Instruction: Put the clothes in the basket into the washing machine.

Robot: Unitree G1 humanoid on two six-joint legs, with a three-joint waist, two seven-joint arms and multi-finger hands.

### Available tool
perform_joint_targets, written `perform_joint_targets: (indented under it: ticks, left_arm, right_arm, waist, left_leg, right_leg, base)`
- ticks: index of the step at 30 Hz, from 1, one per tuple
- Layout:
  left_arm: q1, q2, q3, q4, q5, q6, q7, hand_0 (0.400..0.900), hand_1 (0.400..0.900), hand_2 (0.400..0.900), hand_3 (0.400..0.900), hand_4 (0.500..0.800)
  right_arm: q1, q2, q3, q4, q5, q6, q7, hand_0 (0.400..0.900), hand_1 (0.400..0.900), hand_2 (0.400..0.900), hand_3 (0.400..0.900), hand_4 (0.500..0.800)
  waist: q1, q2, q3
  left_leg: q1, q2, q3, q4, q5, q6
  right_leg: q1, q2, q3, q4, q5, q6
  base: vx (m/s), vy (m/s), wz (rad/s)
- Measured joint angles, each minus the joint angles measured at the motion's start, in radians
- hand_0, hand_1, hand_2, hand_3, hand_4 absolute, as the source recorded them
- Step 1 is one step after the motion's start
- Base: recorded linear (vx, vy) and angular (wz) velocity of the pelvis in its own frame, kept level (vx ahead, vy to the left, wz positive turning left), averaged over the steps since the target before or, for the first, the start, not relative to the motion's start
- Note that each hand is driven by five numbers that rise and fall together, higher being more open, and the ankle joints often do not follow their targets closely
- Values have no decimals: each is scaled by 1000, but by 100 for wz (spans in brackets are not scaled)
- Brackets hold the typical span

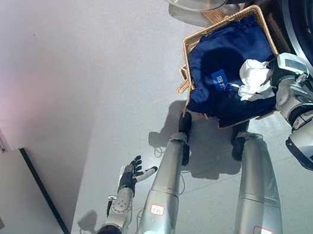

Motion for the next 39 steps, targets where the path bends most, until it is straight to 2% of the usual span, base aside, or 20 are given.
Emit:
perform_joint_targets:
  ticks: [4,6,8,11,17,20,22,28,34,35,39]
  left_arm:
    - [4,-1,1,0,0,0,0,900,900,900,900,800]
    - [14,-1,0,0,0,-1,2,900,900,900,900,800]
    - [18,-3,-2,0,0,-1,3,900,900,900,900,800]
    - [25,-11,-2,0,-1,-4,5,900,900,900,900,800]
    - [41,-14,1,0,0,-9,9,900,900,900,900,800]
    - [67,-15,2,1,0,-23,7,900,900,900,900,800]
    - [77,-17,2,1,-1,-23,3,900,900,900,900,800]
    - [108,-17,20,3,-13,-23,-10,900,900,900,900,800]
    - [160,-16,21,3,-43,-23,-36,900,900,900,900,800]
    - [170,-16,21,3,-44,-23,-37,900,900,900,900,800]
    - [198,-16,21,9,-52,-16,-44,900,900,900,900,800]
  right_arm:
    - [62,11,-96,-23,69,-8,-6,400,400,400,400,500]
    - [86,28,-129,-19,109,-2,-10,400,400,400,400,500]
    - [103,34,-229,-18,180,-7,-13,400,400,400,400,500]
    - [120,41,-351,-20,342,-13,-39,400,400,400,400,500]
    - [169,59,-643,-23,837,-100,-50,400,400,400,400,500]
    - [175,73,-725,-28,1046,-139,-39,400,400,400,400,500]
    - [177,80,-780,-50,1172,-167,-30,400,400,400,400,500]
    - [108,68,-815,-122,1362,-215,-20,400,400,400,400,500]
    - [-90,14,-758,-200,1362,-246,-7,400,400,400,400,500]
    - [-115,-1,-756,-194,1366,-243,-20,900,900,900,900,800]
    - [-93,-2,-753,-171,1378,-243,-19,900,900,900,900,800]
  waist:
    - [-5,0,0]
    - [-9,-1,2]
    - [-17,4,3]
    - [-26,35,15]
    - [-60,65,21]
    - [-85,76,15]
    - [-86,87,8]
    - [-92,115,-25]
    - [-83,141,-76]
    - [-79,141,-85]
    - [-76,140,-88]
  left_leg:
    - [81,1,2,-73,19,-3]
    - [134,2,12,-133,39,7]
    - [195,4,23,-200,63,16]
    - [294,20,40,-280,88,32]
    - [512,38,64,-501,152,60]
    - [595,50,82,-599,178,66]
    - [634,57,85,-645,199,77]
    - [705,72,84,-692,201,76]
    - [719,82,69,-710,209,66]
    - [718,85,59,-713,212,63]
    - [720,94,44,-715,215,55]
  right_leg:
    - [67,3,6,-55,10,7]
    - [107,5,15,-93,23,14]
    - [152,8,26,-149,44,24]
    - [255,24,33,-255,93,41]
    - [448,37,55,-457,158,62]
    - [519,41,57,-543,184,75]
    - [560,49,57,-602,216,78]
    - [635,62,51,-658,223,80]
    - [645,68,33,-656,217,87]
    - [645,69,24,-651,213,84]
    - [640,73,8,-628,197,72]
  base:
    - [59,30,-19]
    - [63,38,-24]
    - [72,27,-30]
    - [0,14,-31]
    - [75,-36,-18]
    - [73,-67,-16]
    - [65,-70,-15]
    - [42,-75,1]
    - [15,-77,16]
    - [29,-63,11]
    - [24,-58,1]
